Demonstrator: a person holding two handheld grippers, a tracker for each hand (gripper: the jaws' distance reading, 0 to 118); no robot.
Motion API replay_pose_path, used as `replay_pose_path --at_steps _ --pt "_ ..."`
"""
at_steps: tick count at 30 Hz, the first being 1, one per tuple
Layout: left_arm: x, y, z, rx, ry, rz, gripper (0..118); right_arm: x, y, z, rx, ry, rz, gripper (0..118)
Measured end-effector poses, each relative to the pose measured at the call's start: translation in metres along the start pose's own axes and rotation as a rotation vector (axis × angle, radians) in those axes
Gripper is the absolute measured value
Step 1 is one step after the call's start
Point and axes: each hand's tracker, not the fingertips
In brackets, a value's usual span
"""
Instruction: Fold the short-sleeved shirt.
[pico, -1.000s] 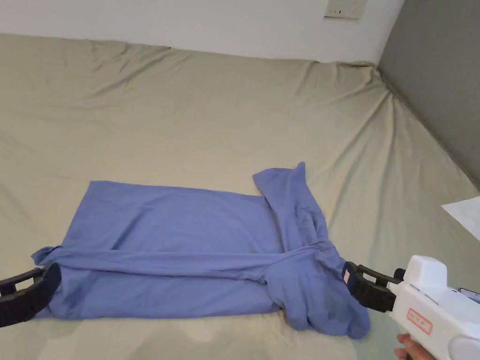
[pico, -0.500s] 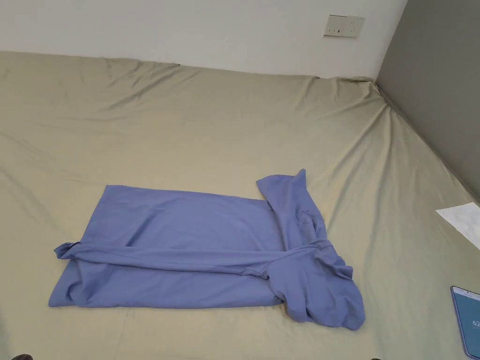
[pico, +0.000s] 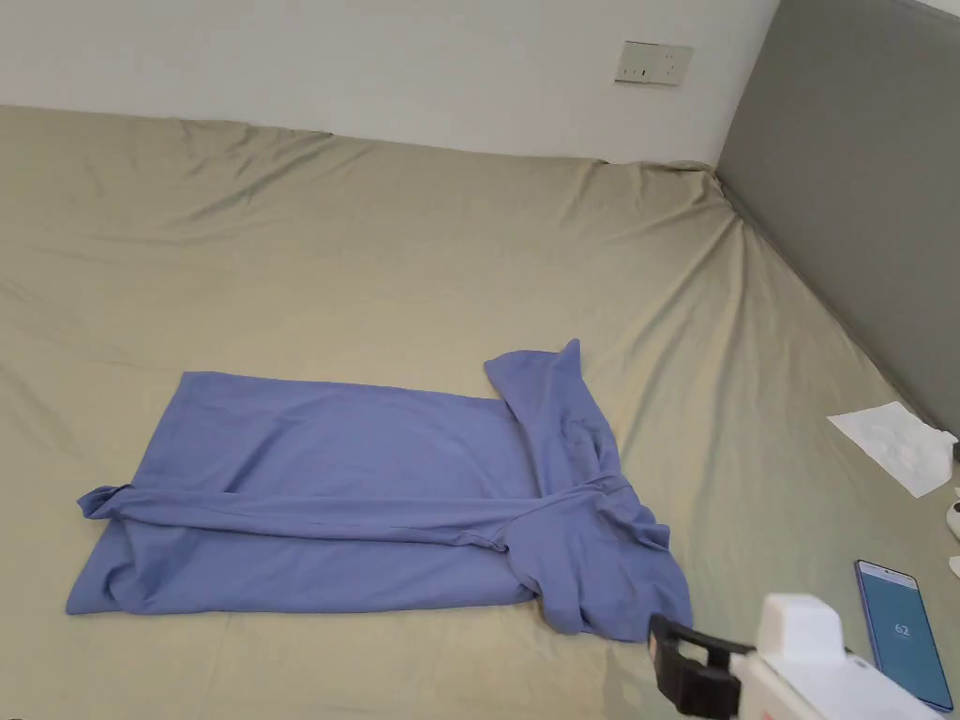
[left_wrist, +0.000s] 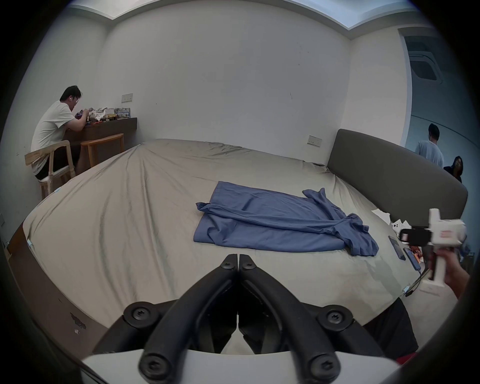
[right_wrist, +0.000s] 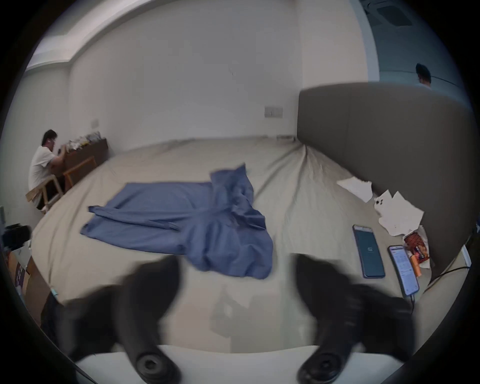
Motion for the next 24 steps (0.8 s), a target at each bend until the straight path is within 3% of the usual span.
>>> replay_pose_path --at_steps 1,3,4,8,11,13,15,18,23,24 --pt "0.0 0.0 -0.001 -0.003 -0.002 0.002 0 0.009 0.005 -0.022 -0.015 0.019 -0.045 116" --pt "0.002 0.001 -0.001 -0.008 -0.004 0.006 0 0.022 0.016 -0.059 -0.071 0.042 -0.142 97" --pt "0.002 0.001 -0.002 -0.011 -0.006 0.008 0 0.031 0.02 -0.078 -0.106 0.073 -0.195 94" --pt "0.003 0.001 -0.008 -0.022 0.008 -0.001 0 0.042 0.026 -0.129 -0.19 0.09 -0.266 88" --pt "-0.001 0.003 -0.012 -0.026 0.016 0.042 0 0.044 0.028 -0.141 -0.202 0.109 -0.305 53" --pt "-0.002 0.003 -0.017 -0.032 0.023 0.048 0 0.034 0.026 -0.145 -0.235 0.129 -0.295 46" --pt "-0.003 0.003 -0.022 -0.04 0.03 0.046 0 0.024 0.026 -0.147 -0.248 0.147 -0.238 9" --pt "-0.009 0.006 -0.035 -0.057 0.012 0.071 0 0.013 0.026 -0.156 -0.276 0.116 -0.209 3" --pt "-0.022 0.025 -0.068 -0.086 -0.059 0.169 1 0.021 0.029 -0.154 -0.26 0.124 -0.279 1" --pt "-0.028 0.033 -0.083 -0.101 -0.09 0.206 14 0.021 0.03 -0.153 -0.26 0.123 -0.276 1"
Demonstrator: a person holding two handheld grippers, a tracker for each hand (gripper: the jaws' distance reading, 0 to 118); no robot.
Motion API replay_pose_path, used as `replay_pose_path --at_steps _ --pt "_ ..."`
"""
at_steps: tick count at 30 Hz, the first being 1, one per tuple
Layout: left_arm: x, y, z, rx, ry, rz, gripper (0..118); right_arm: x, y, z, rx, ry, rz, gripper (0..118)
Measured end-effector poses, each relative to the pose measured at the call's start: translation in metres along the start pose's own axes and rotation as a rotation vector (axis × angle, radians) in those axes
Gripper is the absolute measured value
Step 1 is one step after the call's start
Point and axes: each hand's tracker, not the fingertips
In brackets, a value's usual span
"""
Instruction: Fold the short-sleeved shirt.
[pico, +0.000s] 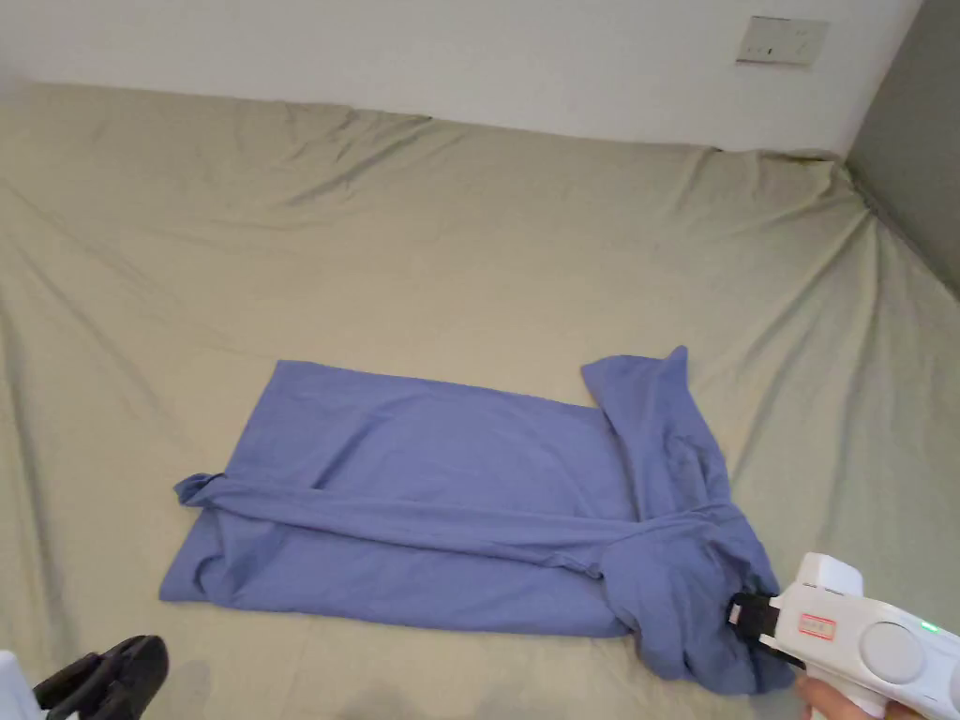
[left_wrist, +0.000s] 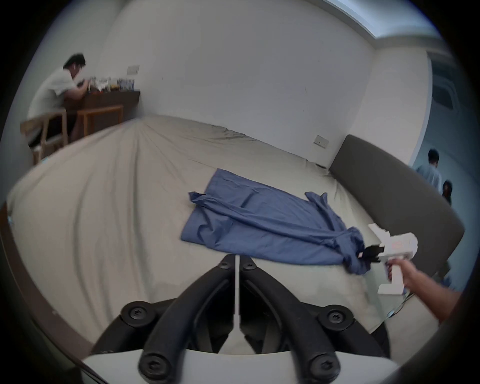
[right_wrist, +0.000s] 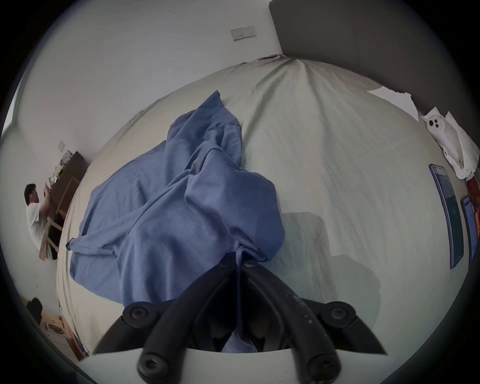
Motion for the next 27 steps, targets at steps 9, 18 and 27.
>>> replay_pose_path --at_steps 9,18,27 --pt "-0.052 0.057 -0.165 -0.26 0.119 0.187 81 -0.006 -0.002 0.004 0.003 -0.009 0.033 1" --pt "-0.033 0.045 -0.2 -0.388 0.231 -0.036 16 -0.009 -0.001 0.006 -0.003 -0.012 0.05 1" --pt "-0.018 0.058 -0.173 -0.348 0.148 0.029 6 -0.013 -0.001 0.032 0.055 0.009 0.066 1"
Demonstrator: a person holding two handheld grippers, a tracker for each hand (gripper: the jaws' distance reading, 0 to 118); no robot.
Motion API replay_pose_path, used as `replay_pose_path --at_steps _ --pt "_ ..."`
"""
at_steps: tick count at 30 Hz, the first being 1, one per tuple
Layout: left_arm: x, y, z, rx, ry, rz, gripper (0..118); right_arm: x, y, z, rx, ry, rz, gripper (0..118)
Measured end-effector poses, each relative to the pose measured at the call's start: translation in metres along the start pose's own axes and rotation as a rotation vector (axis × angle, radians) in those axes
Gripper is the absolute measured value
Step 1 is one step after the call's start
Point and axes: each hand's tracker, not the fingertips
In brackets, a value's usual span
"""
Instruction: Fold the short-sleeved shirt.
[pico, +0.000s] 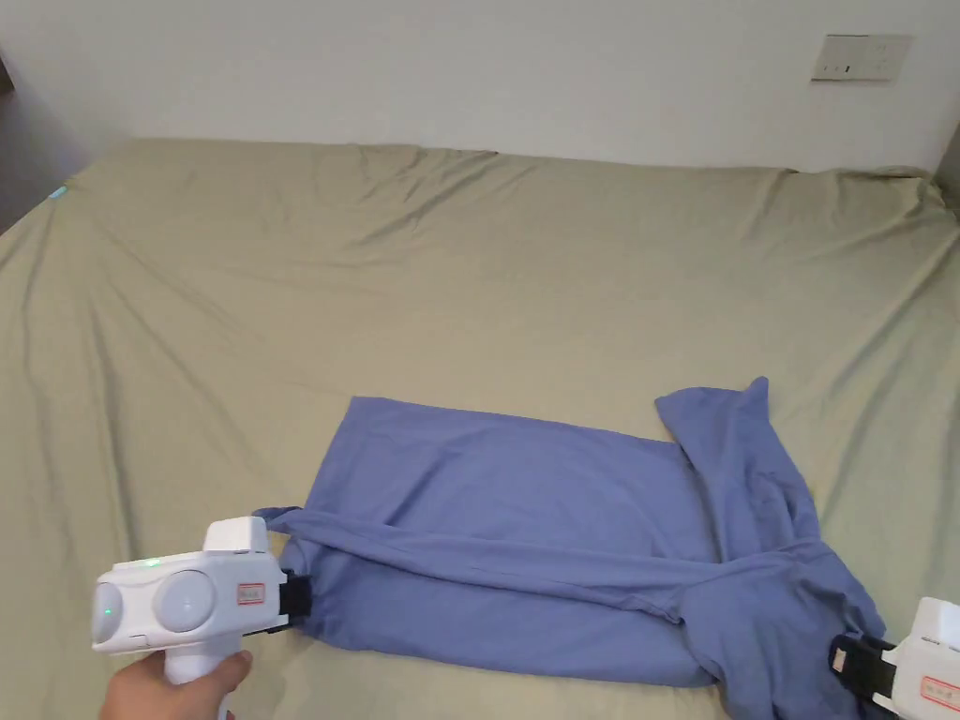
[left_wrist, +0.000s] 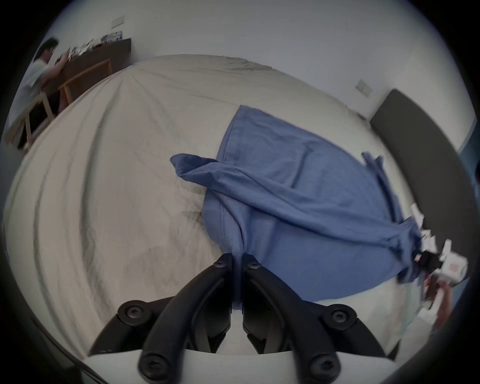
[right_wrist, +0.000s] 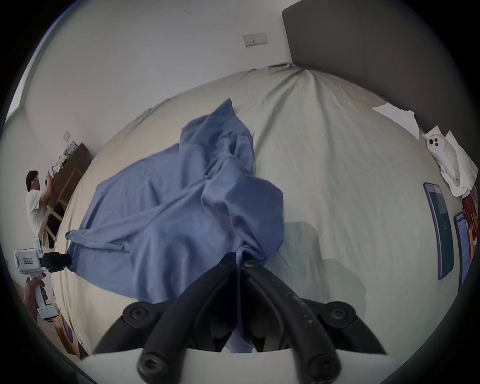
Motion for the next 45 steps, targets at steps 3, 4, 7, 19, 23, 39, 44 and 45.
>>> replay_pose_path --at_steps 3,4,7,19,23,39,44,45 --pt "-0.008 -0.001 0.028 0.022 -0.059 0.048 6 0.003 0.001 0.027 0.028 0.021 -0.013 1" --pt "-0.009 -0.003 0.041 0.036 -0.062 0.042 6 0.004 0.0 0.036 0.036 0.028 -0.018 1" --pt "-0.013 -0.011 0.068 0.054 -0.099 0.058 6 0.008 -0.002 0.06 0.06 0.048 -0.018 1" --pt "-0.017 -0.081 0.136 0.066 -0.156 0.07 6 0.009 -0.047 0.117 0.06 0.141 -0.055 1" --pt "-0.02 -0.093 0.148 0.065 -0.173 0.093 6 0.001 -0.048 0.124 0.062 0.153 -0.051 1" --pt "-0.021 -0.149 0.211 0.117 -0.185 0.092 6 -0.001 -0.102 0.194 0.102 0.195 -0.09 1" --pt "-0.031 -0.172 0.221 0.114 -0.15 0.129 6 -0.001 -0.114 0.203 0.1 0.213 -0.099 1" --pt "-0.033 -0.174 0.217 0.105 -0.148 0.135 6 -0.003 -0.11 0.199 0.099 0.223 -0.101 1"
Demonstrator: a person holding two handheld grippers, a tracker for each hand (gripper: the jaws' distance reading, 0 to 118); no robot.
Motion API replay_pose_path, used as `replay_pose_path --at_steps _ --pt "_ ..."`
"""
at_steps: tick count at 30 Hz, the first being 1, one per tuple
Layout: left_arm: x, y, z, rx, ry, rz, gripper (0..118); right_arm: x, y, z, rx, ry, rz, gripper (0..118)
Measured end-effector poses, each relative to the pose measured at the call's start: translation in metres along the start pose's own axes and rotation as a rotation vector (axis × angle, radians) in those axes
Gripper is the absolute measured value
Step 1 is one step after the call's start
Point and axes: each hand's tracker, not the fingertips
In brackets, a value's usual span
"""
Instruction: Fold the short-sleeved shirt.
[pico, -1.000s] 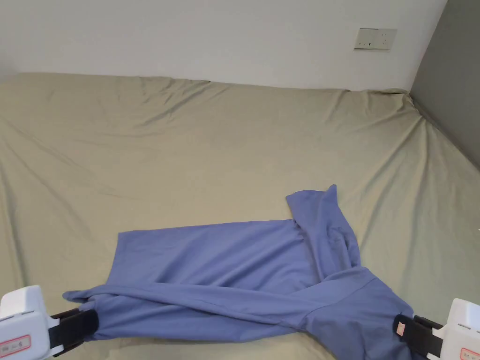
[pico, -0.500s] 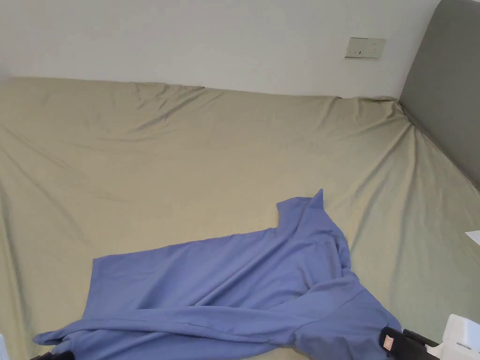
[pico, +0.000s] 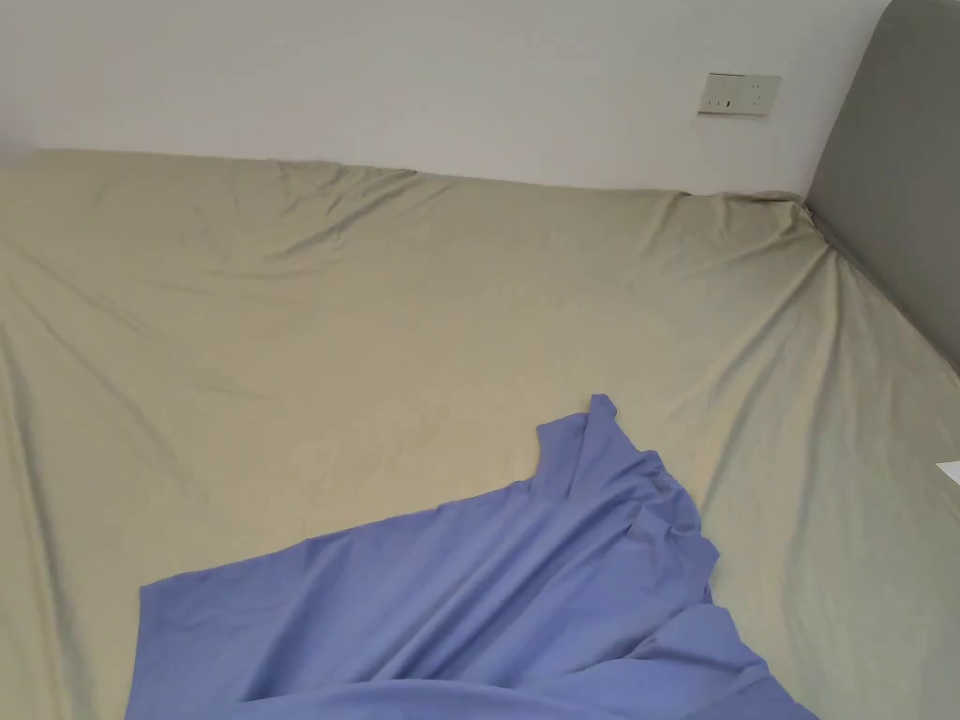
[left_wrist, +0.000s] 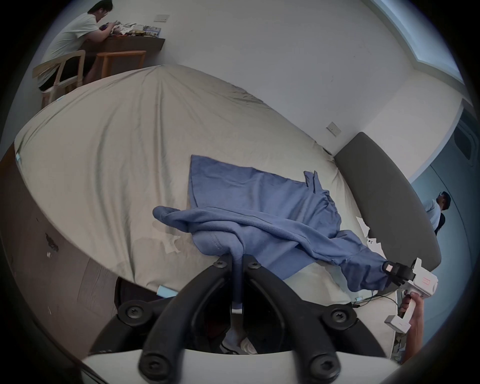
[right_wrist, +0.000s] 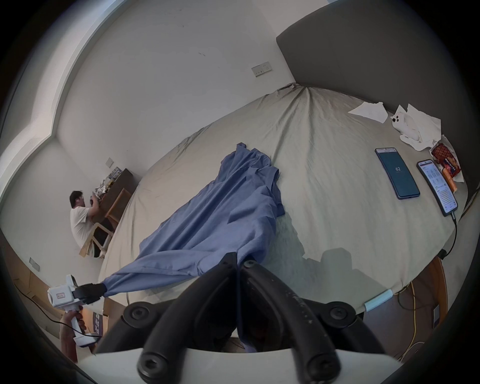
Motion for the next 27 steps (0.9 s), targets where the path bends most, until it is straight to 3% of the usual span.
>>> replay_pose_path --at_steps 9,12,16,21,23,25,26,27 --pt "-0.008 0.011 -0.032 -0.012 0.036 -0.007 6 -0.012 0.084 -0.077 0.053 0.094 0.048 1" --pt "-0.011 0.01 -0.04 -0.017 0.053 -0.008 6 -0.014 0.106 -0.107 0.067 0.072 0.137 1" --pt "-0.017 0.005 -0.05 -0.042 0.076 0.016 6 -0.006 0.117 -0.148 0.031 0.072 0.089 1" --pt "-0.018 0.003 -0.053 -0.049 0.09 0.024 6 0.003 0.11 -0.177 -0.001 0.053 0.104 1" --pt "-0.019 0.002 -0.059 -0.067 0.102 0.02 6 0.009 0.11 -0.195 -0.055 -0.001 0.142 2" --pt "-0.019 0.001 -0.063 -0.08 0.105 0.026 6 0.021 0.106 -0.216 -0.099 -0.067 0.112 14" --pt "-0.019 0.0 -0.063 -0.081 0.104 0.026 6 0.026 0.104 -0.222 -0.116 -0.088 0.112 37" --pt "-0.018 -0.001 -0.062 -0.081 0.105 0.028 6 0.03 0.102 -0.229 -0.144 -0.129 0.118 71"
